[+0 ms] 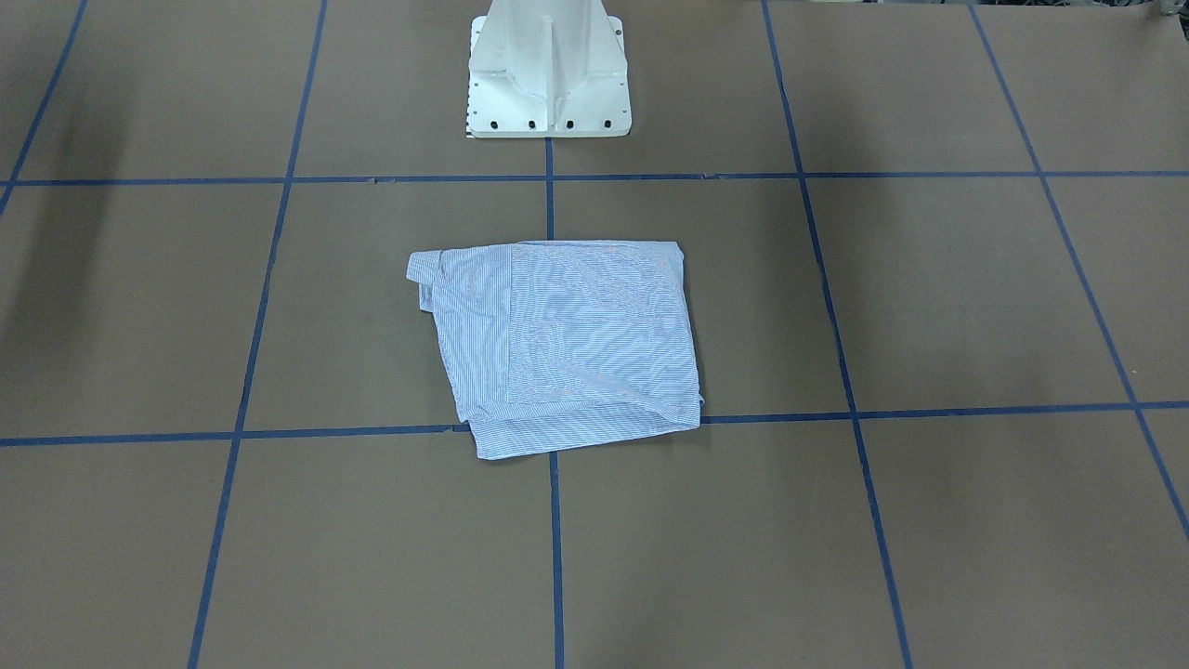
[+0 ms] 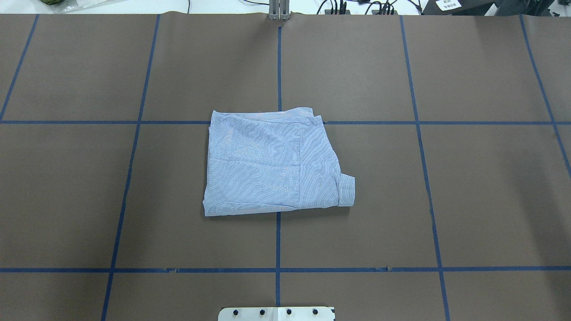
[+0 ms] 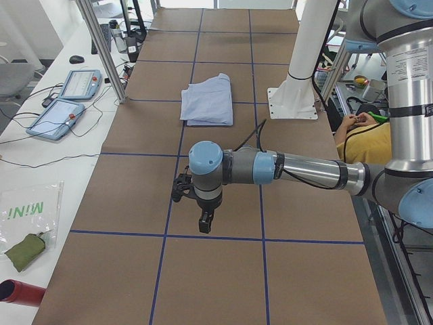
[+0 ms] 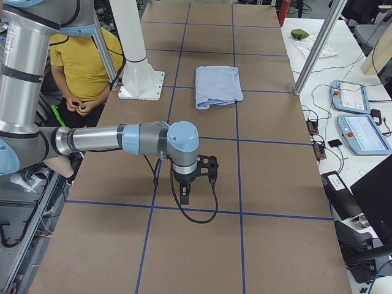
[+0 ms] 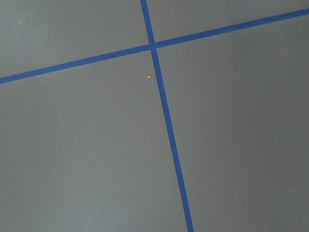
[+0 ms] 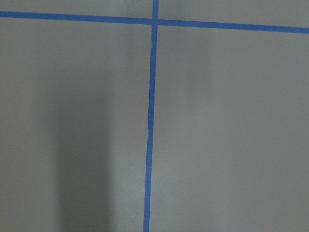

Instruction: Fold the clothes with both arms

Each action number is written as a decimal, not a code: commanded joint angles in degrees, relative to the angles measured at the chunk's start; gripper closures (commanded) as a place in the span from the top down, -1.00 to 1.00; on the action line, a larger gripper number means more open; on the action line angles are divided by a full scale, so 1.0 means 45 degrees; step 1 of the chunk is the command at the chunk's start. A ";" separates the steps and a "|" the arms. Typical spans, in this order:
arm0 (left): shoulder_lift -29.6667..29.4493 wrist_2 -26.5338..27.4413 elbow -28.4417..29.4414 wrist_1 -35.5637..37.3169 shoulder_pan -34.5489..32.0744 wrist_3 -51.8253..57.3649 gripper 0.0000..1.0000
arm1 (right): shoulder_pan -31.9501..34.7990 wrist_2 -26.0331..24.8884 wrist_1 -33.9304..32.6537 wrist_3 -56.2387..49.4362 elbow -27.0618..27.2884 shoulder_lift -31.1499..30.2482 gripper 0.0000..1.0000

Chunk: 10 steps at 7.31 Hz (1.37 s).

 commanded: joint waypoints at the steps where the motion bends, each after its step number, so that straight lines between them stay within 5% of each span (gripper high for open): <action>1: 0.0004 0.0008 0.0108 0.0001 0.0000 -0.0007 1.00 | -0.0001 0.0001 0.0019 -0.0015 -0.0010 0.0000 1.00; 10: -0.0055 -0.0011 0.0011 -0.0019 0.0000 0.0013 1.00 | -0.0001 0.0001 0.0020 -0.0035 0.0049 0.0000 1.00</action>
